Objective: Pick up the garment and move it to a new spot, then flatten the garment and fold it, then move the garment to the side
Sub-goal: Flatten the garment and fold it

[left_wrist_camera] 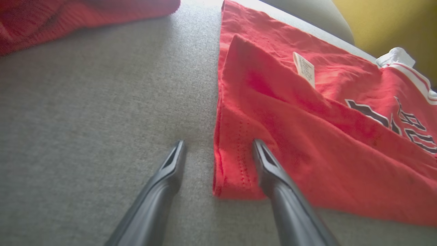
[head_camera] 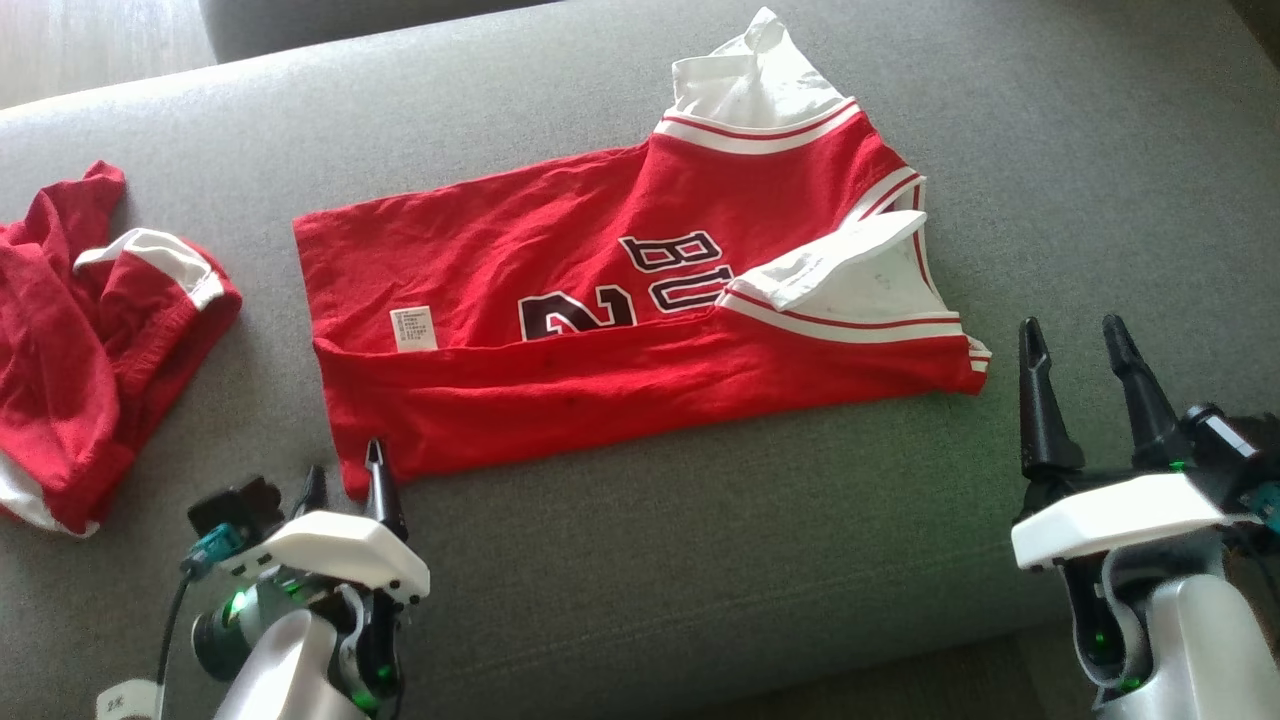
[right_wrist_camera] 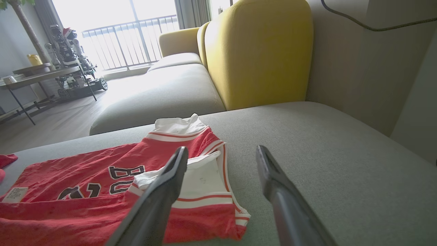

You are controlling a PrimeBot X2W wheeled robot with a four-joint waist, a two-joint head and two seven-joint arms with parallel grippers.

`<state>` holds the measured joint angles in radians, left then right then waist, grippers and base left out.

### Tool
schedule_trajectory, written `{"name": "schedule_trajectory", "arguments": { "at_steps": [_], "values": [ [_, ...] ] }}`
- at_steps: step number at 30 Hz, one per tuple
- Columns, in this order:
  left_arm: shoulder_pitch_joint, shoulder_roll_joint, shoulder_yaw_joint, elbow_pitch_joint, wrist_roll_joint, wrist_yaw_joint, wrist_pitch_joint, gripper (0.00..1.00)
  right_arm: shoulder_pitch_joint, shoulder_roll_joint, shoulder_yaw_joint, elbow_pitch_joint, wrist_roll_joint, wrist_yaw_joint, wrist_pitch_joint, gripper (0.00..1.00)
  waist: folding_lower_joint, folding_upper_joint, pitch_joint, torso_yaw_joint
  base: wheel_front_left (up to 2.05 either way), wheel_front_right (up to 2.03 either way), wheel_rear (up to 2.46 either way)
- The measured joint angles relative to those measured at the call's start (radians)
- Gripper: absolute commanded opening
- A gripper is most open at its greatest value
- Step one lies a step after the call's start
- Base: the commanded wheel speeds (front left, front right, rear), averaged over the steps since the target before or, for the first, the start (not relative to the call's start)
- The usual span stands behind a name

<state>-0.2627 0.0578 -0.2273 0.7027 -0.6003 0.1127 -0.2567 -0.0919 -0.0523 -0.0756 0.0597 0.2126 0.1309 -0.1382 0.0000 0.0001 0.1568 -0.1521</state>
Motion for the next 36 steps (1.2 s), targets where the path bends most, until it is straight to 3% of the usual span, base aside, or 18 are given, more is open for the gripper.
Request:
{"name": "schedule_trajectory", "arguments": {
  "at_steps": [5, 6, 7, 8, 9, 16, 21, 26, 36],
  "values": [
    [-0.037, 0.000, -0.028, 0.051, -0.001, -0.026, 0.008, 1.00, -0.001, 0.000, -0.012, 0.009, 0.000, 0.000, 0.000, 1.00, 0.0000, 0.0000, 0.002, 0.004, 0.00, 0.00, 0.00],
    [-0.041, 0.001, -0.034, 0.056, -0.001, -0.032, 0.010, 0.58, -0.002, 0.000, -0.012, 0.012, 0.000, 0.000, 0.000, 1.00, 0.0000, 0.0000, 0.002, 0.005, 0.00, 0.00, 0.00],
    [-0.047, 0.002, -0.043, 0.064, -0.001, -0.035, 0.012, 0.58, -0.003, 0.000, -0.012, 0.015, 0.000, 0.000, 0.000, 1.00, 0.0000, 0.0000, 0.002, 0.005, 0.00, 0.00, 0.00],
    [-0.053, 0.002, -0.051, 0.072, -0.001, -0.035, 0.012, 0.04, -0.004, 0.000, -0.012, 0.018, 0.000, 0.000, 0.000, 1.00, 0.0000, 0.0000, 0.002, 0.006, 0.00, 0.00, 0.00],
    [-0.056, 0.001, -0.055, 0.077, 0.000, -0.039, 0.015, 0.00, -0.007, 0.000, -0.012, 0.025, -0.001, 0.000, 0.000, 1.00, 0.0000, 0.0000, 0.002, 0.007, 0.00, 0.00, 0.00],
    [-0.057, 0.004, -0.087, 0.079, 0.040, -0.042, 0.016, 0.00, -0.043, 0.000, -0.012, 0.112, 0.044, 0.000, 0.023, 1.00, 0.0000, 0.0000, -0.007, 0.028, 0.00, 0.00, 0.00],
    [-0.048, 0.009, -0.116, 0.041, 0.091, -0.036, 0.009, 0.00, -0.055, 0.001, -0.007, 0.244, 0.177, 0.000, 0.032, 1.00, 0.0000, 0.0000, -0.012, 0.054, 0.00, 0.00, 0.00],
    [-0.031, 0.014, -0.135, -0.008, 0.132, -0.028, 0.008, 0.00, -0.122, 0.001, -0.024, 0.403, 0.117, 0.000, 0.005, 1.00, 0.0000, 0.0000, -0.012, 0.079, 0.00, 0.00, 0.00],
    [-0.008, 0.022, -0.160, -0.068, 0.162, -0.028, 0.008, 0.00, -0.280, 0.001, -0.153, 0.705, 0.020, 0.000, -0.049, 1.00, 0.0000, 0.0000, 0.008, 0.102, 0.00, 0.00, 0.00]
  ]
}}
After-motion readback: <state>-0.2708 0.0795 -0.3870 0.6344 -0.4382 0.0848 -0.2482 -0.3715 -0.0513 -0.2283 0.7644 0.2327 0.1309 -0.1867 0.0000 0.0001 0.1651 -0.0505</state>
